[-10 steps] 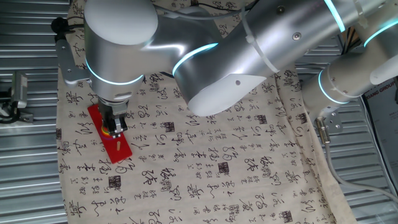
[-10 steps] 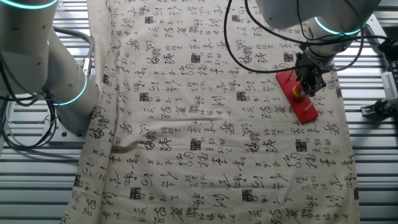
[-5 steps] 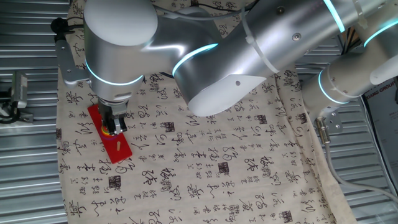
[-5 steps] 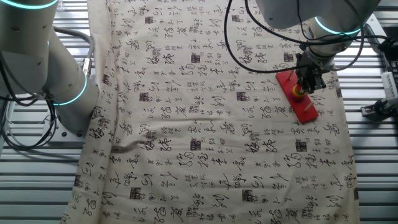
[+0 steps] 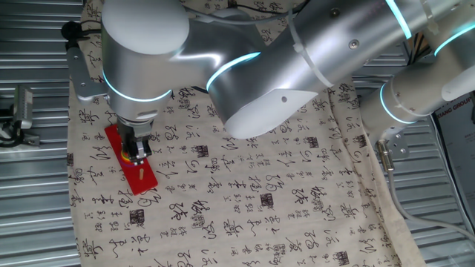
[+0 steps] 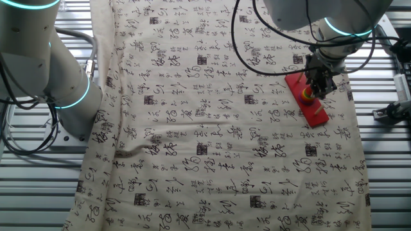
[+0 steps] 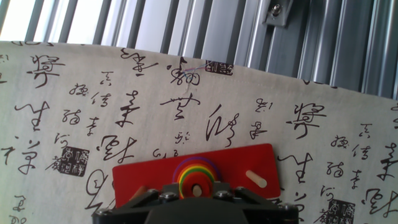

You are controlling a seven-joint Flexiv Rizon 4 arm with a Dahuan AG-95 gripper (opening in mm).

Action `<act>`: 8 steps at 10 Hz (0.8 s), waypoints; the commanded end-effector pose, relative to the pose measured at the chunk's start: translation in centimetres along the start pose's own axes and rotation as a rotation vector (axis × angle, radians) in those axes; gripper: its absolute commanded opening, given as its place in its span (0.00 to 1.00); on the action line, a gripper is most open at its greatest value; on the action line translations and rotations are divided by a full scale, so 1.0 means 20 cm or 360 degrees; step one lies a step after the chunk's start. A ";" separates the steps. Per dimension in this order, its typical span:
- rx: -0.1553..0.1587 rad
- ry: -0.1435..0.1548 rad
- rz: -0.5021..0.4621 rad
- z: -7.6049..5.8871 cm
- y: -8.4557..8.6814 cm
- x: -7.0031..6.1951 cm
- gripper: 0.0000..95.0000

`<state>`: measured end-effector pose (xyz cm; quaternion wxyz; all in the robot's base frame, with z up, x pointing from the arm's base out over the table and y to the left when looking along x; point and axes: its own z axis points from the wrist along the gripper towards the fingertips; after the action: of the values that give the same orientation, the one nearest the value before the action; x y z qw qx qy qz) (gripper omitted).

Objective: Take out one Hanoi block and throw it aside

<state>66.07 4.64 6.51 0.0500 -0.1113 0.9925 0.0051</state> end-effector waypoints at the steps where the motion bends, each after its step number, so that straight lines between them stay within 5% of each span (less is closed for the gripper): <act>1: 0.0000 0.0000 0.0000 0.00 0.00 0.00 0.20; 8: 0.0002 0.0001 0.0002 0.00 0.00 0.00 0.20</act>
<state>66.06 4.66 6.58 0.0501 -0.1103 0.9926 0.0050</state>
